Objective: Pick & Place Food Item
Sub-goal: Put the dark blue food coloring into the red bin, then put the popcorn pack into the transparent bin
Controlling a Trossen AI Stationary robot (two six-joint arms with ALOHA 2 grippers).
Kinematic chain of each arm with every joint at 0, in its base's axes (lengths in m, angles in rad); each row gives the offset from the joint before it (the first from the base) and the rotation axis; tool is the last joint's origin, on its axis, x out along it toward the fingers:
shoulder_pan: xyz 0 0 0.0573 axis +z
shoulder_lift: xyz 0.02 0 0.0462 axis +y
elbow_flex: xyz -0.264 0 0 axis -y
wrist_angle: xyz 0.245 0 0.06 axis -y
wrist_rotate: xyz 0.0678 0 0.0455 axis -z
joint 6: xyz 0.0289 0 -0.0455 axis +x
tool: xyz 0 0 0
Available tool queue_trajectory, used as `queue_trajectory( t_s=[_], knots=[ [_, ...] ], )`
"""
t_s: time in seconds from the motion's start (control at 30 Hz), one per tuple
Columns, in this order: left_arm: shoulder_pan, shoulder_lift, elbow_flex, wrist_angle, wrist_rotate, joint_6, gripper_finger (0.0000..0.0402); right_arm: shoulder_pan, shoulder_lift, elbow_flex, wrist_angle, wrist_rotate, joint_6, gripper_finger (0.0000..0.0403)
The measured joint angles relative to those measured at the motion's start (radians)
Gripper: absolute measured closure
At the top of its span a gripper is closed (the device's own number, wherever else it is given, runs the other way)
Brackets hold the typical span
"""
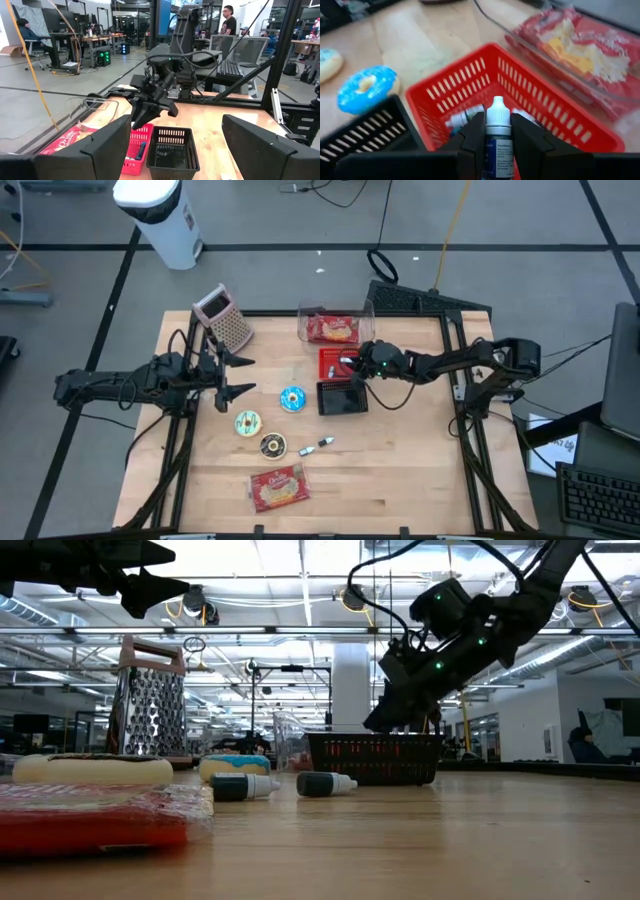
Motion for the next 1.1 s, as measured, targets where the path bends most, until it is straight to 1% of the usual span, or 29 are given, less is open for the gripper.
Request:
queue_trajectory(
  t_s=[0.23, 0.47, 0.6, 0.77, 0.93, 1.1],
  knots=[
    [0.0, 0.0, 0.0, 0.0, 0.0, 0.0, 0.0091, 0.002, -0.001, 0.0, 0.035, 0.0, 0.001, 0.0299],
    [0.0, 0.0, 0.0, 0.0, 0.0, 0.0, 0.0091, 0.002, -0.001, 0.0, 0.031, 0.0, 0.001, 0.0257],
    [0.0, 0.0, 0.0, 0.0, 0.0, 0.0, 0.0091, 0.005, -0.001, 0.0, 0.031, -0.001, 0.001, 0.024],
    [0.0, 0.0, 0.0, 0.0, 0.0, 0.0, 0.0091, 0.04, -0.001, 0.0, 0.085, -0.004, 0.0, 0.0234],
    [0.0, 0.0, 0.0, 0.0, 0.0, 0.0, 0.0091, 0.109, -0.002, 0.0, 0.212, -0.105, -0.029, 0.024],
    [0.0, 0.0, 0.0, 0.0, 0.0, 0.0, 0.0091, 0.213, -0.002, 0.0, 0.28, -0.131, -0.054, 0.0242]
  ],
)
